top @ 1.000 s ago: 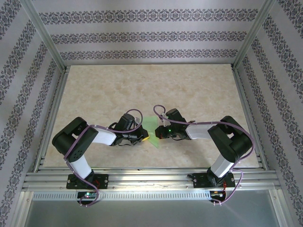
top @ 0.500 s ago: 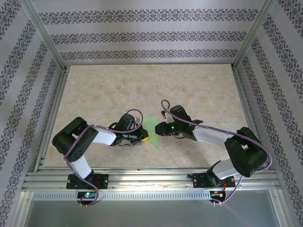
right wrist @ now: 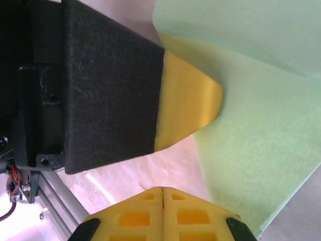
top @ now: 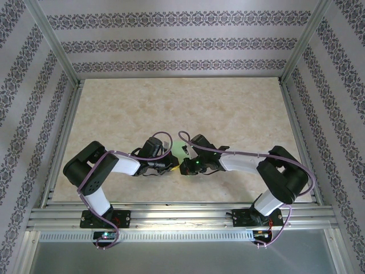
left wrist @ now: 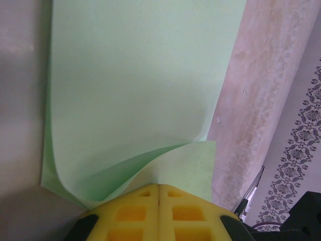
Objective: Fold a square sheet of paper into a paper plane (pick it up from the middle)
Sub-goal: Third fold the triangle at the center of the table.
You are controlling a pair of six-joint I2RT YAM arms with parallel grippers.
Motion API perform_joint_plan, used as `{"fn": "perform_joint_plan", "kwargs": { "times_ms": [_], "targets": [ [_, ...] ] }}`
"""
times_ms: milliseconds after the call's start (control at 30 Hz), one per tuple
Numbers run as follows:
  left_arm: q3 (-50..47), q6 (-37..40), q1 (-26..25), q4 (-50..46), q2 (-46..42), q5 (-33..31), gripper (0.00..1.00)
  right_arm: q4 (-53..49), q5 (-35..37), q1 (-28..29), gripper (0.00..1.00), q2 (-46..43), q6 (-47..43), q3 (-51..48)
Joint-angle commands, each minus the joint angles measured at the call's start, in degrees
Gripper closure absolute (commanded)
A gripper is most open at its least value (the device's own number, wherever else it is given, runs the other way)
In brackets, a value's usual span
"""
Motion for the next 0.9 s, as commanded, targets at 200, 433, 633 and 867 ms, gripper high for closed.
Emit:
{"fn": "perform_joint_plan", "kwargs": {
  "times_ms": [200, 433, 633, 867],
  "targets": [
    [-0.16, 1.23, -0.53, -2.39, 1.97, -0.34, 1.0, -9.52, 5.52, 2.38, 0.97, 3.17, -3.49, 6.33],
    [-0.26, 1.13, -0.53, -2.06, 2.0, -0.33, 1.0, -10.74, 6.82, 2.38, 0.97, 4.49, -3.51, 6.3],
    [-0.41, 1.22, -0.57, -2.37, 1.96, -0.26, 1.0, -10.69, 7.17, 2.38, 0.96, 5.02, -3.2, 5.52],
    [-0.53, 1.25, -0.53, -2.58, 1.94, -0.52, 1.0, -10.06, 6.7, 1.83, 0.96, 4.8, -3.08, 4.3]
  ]
}}
